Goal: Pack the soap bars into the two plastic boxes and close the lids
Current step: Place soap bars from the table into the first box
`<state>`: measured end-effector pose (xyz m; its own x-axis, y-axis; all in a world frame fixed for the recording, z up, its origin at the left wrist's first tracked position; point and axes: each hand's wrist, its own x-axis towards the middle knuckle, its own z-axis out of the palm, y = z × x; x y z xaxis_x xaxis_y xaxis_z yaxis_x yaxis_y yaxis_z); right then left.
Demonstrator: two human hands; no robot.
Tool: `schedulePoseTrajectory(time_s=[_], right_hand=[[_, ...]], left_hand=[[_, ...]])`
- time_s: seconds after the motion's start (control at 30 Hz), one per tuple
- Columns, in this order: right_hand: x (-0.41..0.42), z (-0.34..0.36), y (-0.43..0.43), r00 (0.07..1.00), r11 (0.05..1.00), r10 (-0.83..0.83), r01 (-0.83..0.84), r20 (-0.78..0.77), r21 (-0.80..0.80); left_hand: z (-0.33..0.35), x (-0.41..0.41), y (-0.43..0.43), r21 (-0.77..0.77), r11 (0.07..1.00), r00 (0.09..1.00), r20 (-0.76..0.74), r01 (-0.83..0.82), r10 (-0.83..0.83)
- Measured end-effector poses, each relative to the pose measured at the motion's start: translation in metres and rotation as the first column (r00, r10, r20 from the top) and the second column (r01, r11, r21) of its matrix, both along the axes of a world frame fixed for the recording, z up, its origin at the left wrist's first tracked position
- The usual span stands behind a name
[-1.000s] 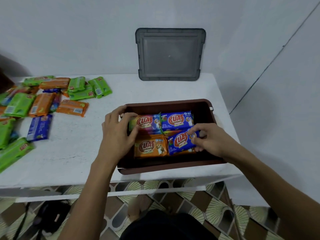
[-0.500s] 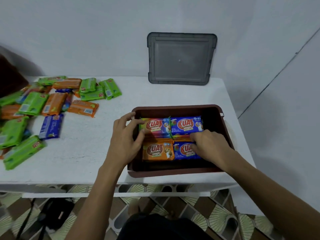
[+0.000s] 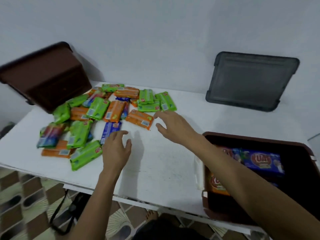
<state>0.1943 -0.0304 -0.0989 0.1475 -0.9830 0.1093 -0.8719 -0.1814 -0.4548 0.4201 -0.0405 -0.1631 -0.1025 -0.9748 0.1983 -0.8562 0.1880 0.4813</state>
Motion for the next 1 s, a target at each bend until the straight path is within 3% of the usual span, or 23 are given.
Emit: schedulePoseTrajectory(time_s=[0.13, 0.23, 0.43, 0.53, 0.6, 0.7, 0.8, 1.0], right_hand=[[0.035, -0.032, -0.068, 0.994, 0.986, 0.084, -0.073, -0.071, 0.153], [0.050, -0.055, -0.095, 0.986, 0.972, 0.108, -0.079, -0.127, 0.220], [0.055, -0.066, -0.095, 0.982, 0.974, 0.076, -0.036, -0.173, 0.223], [0.047, -0.046, -0.082, 0.994, 0.996, 0.004, 0.005, -0.107, 0.086], [0.037, -0.026, -0.066, 0.995, 0.997, -0.083, 0.082, 0.049, 0.010], [0.012, 0.002, -0.028, 0.932, 0.981, -0.178, 0.193, 0.316, -0.016], [-0.019, 0.025, 0.017, 0.854, 0.956, -0.256, 0.295, 0.454, -0.015], [-0.082, 0.064, 0.124, 0.785, 0.952, -0.280, 0.300, 0.552, 0.056]], left_hand=[[-0.007, 0.035, -0.049, 0.119, 0.978, 0.973, 0.177, -0.173, 0.150], [-0.013, 0.045, -0.071, 0.185, 0.963, 0.961, 0.232, -0.196, 0.151], [-0.012, 0.041, -0.076, 0.183, 0.972, 0.967, 0.236, -0.146, 0.101], [-0.004, 0.034, -0.066, 0.193, 0.977, 0.978, 0.203, -0.095, 0.055], [0.006, 0.028, -0.057, 0.204, 0.978, 0.996, 0.078, -0.055, 0.039], [0.024, 0.013, -0.042, 0.191, 0.978, 0.957, -0.289, 0.083, -0.024], [0.050, -0.012, -0.016, 0.106, 0.975, 0.822, -0.560, 0.197, -0.105], [0.085, -0.074, 0.037, 0.046, 0.932, 0.550, -0.817, 0.360, -0.172]])
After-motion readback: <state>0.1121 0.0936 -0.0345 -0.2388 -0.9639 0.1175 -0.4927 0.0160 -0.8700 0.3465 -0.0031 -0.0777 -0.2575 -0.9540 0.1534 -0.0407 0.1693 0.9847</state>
